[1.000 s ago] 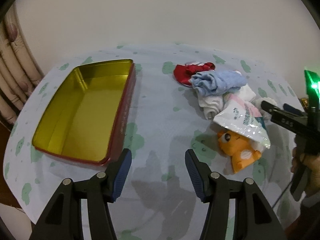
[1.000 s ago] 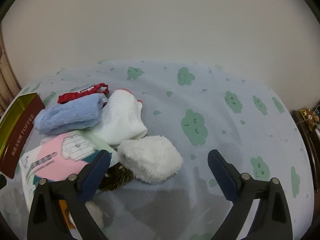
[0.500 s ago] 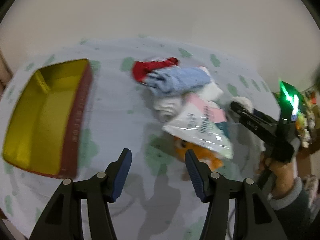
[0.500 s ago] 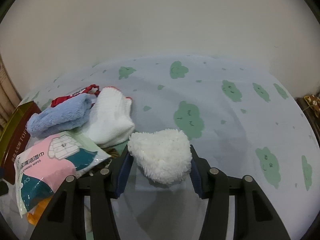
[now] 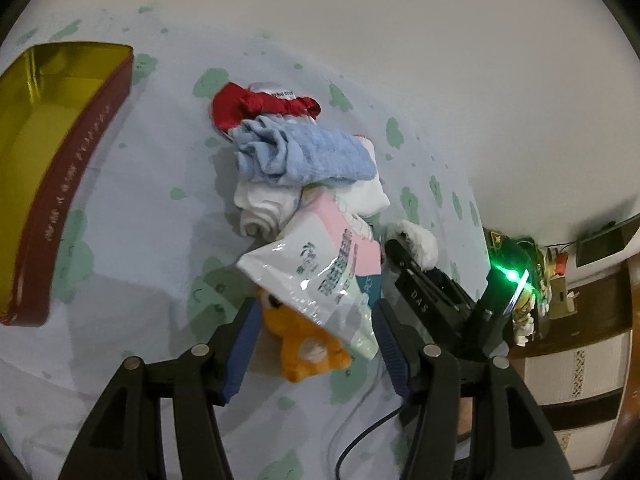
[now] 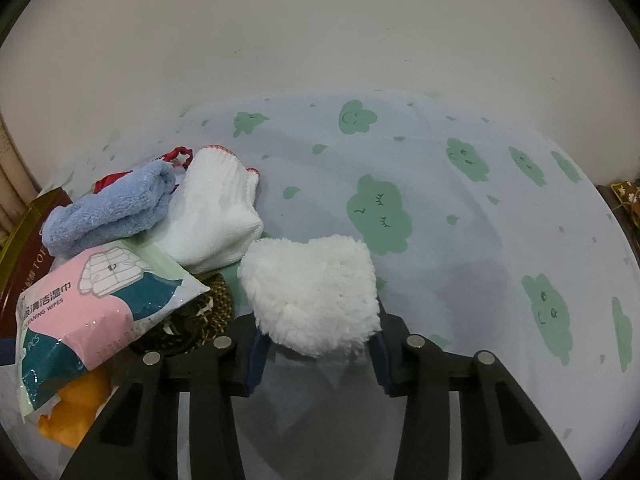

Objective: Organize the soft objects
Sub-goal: 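Grasp the white fluffy pompom with the right tool while left tool approaches wipes packet, then grasp the pink-and-white wipes packet with the left tool and lift it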

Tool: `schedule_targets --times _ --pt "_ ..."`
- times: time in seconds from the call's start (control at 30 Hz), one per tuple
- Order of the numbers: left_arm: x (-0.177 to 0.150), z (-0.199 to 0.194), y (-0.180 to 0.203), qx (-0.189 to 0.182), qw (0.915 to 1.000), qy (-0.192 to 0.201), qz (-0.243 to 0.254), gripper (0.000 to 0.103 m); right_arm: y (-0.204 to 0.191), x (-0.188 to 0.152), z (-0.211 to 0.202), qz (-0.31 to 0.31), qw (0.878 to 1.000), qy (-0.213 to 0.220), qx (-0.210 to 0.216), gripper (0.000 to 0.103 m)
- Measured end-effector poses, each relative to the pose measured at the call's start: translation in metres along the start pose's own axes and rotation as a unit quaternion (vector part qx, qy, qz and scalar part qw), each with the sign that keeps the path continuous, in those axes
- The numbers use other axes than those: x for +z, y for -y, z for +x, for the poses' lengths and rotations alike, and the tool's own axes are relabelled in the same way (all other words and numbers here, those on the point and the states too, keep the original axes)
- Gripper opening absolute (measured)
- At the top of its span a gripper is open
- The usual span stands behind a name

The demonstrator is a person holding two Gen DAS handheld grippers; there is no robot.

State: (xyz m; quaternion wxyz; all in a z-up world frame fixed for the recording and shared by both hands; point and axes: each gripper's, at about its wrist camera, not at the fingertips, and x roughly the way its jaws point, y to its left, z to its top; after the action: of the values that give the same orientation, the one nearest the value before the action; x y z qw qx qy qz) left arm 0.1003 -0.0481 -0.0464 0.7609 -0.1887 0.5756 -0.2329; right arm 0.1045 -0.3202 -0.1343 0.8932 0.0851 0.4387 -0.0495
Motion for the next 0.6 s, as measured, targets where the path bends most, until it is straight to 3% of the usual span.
schedule_targets --times 0.07,0.17,0.2,0.33,0.6 --pt "0.003 0.006 0.002 -0.003 1.0 -0.005 -0.005 0.059 0.0 0.0 0.0 -0.003 1.0 0.001 -0.001 0.043" --pt "0.006 0.015 0.002 -0.008 0.9997 -0.014 -0.017 0.059 -0.002 0.001 -0.002 -0.008 1.0 0.005 -0.006 0.066" --pt "0.007 0.017 0.001 -0.007 0.9996 -0.016 -0.022 0.059 -0.003 0.002 -0.003 -0.01 1.0 0.008 -0.004 0.068" --pt "0.013 0.024 0.0 -0.006 0.999 -0.014 -0.041 0.059 -0.008 0.01 -0.011 -0.044 0.999 0.023 -0.009 0.069" --pt "0.031 0.037 -0.011 0.008 0.9961 -0.011 -0.087 0.062 -0.005 0.013 -0.01 -0.073 0.997 0.02 0.027 0.069"
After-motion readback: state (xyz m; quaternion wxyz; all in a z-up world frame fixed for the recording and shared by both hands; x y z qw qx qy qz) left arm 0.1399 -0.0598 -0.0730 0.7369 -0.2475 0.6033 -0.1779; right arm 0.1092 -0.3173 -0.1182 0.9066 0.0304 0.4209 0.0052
